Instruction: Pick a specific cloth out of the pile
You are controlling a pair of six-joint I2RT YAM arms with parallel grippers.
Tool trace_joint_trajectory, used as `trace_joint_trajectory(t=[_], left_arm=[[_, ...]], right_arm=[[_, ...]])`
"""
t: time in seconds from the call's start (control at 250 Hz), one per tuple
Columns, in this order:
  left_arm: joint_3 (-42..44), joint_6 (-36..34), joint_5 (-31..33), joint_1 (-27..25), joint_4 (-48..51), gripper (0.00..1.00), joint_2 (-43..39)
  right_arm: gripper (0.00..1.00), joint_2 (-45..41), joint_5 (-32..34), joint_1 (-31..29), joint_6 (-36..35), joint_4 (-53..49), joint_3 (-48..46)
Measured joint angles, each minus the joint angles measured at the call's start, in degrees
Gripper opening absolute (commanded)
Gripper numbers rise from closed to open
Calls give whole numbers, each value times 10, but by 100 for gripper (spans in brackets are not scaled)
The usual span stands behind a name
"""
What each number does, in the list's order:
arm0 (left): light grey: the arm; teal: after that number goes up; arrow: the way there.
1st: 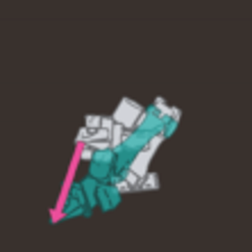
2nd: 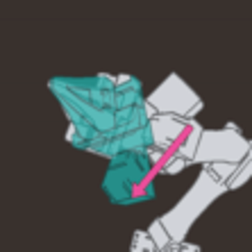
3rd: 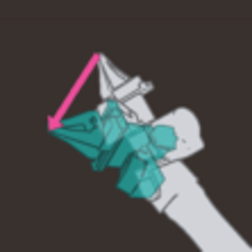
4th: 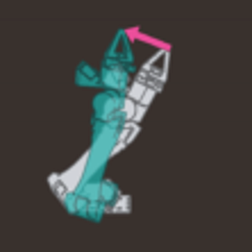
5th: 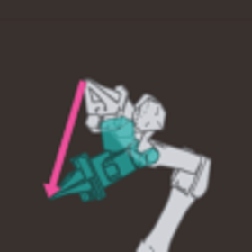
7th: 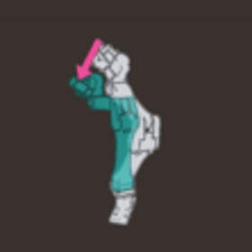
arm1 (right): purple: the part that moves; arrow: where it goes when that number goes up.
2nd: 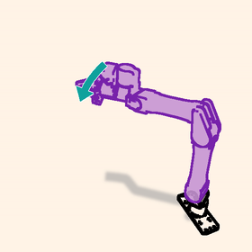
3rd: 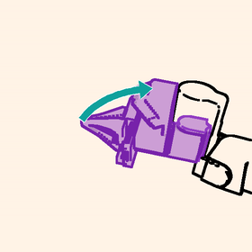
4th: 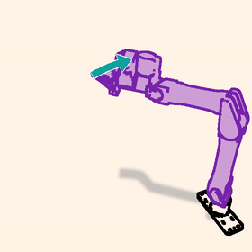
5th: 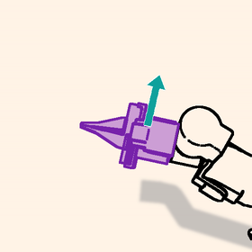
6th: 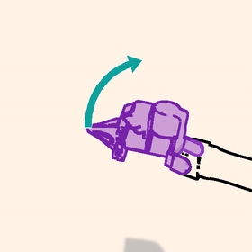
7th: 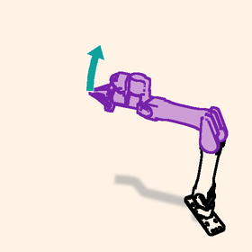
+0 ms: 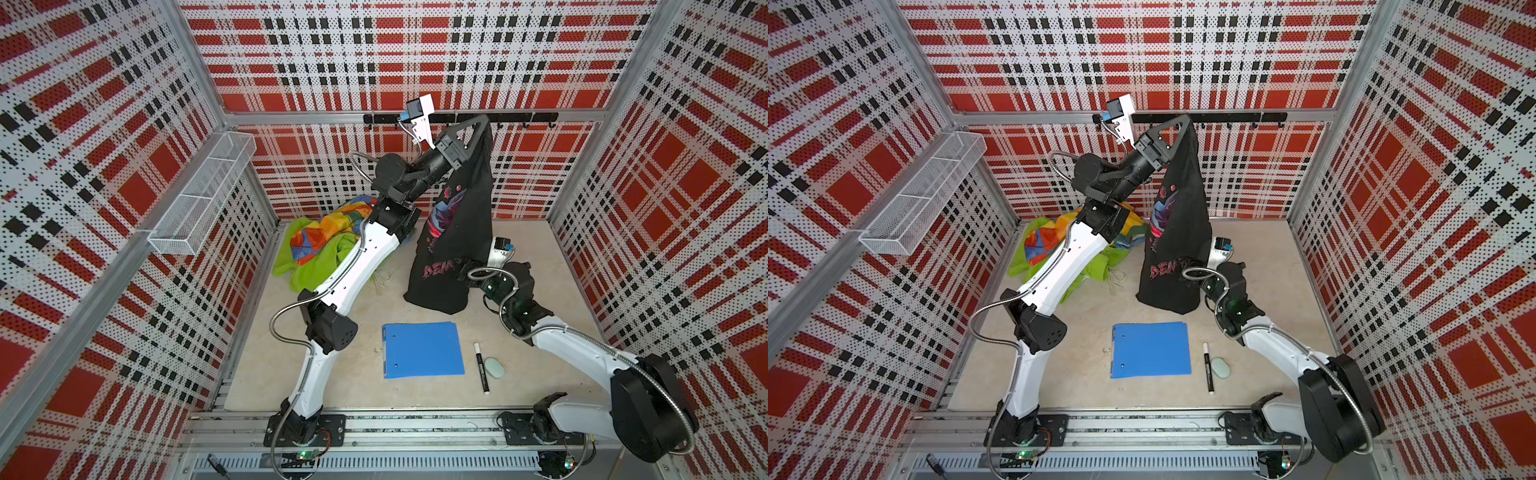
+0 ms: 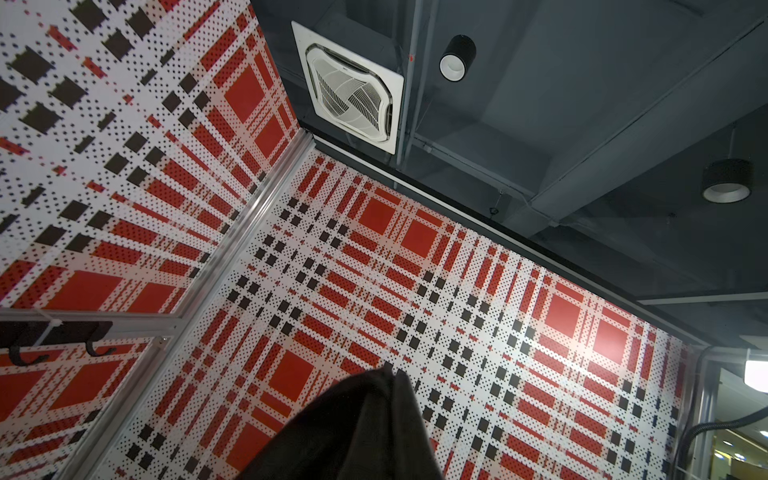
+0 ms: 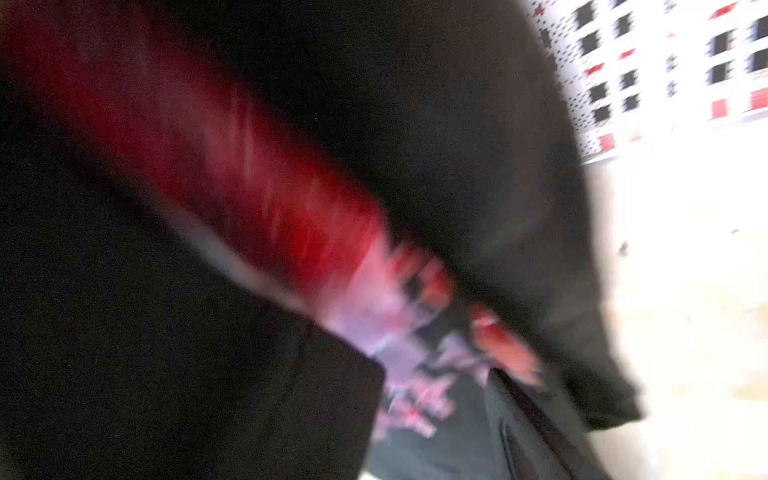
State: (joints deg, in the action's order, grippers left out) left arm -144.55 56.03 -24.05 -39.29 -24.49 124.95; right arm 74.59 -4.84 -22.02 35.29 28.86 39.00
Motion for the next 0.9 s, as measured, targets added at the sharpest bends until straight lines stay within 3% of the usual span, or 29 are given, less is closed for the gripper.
trace_joint_trajectory(t=[0.388,0.676,0.9], left_arm=[[62,2,-63,-34,5,0,-3],[255,-114,-55,-11,92,0,-55],[348,-168,-40,19,142,0,-64]], right_arm=[[85,15,-33,104,31,27,57],[84,11,-53,105,45,3,24],[86,12,-64,105,62,-9,-34]])
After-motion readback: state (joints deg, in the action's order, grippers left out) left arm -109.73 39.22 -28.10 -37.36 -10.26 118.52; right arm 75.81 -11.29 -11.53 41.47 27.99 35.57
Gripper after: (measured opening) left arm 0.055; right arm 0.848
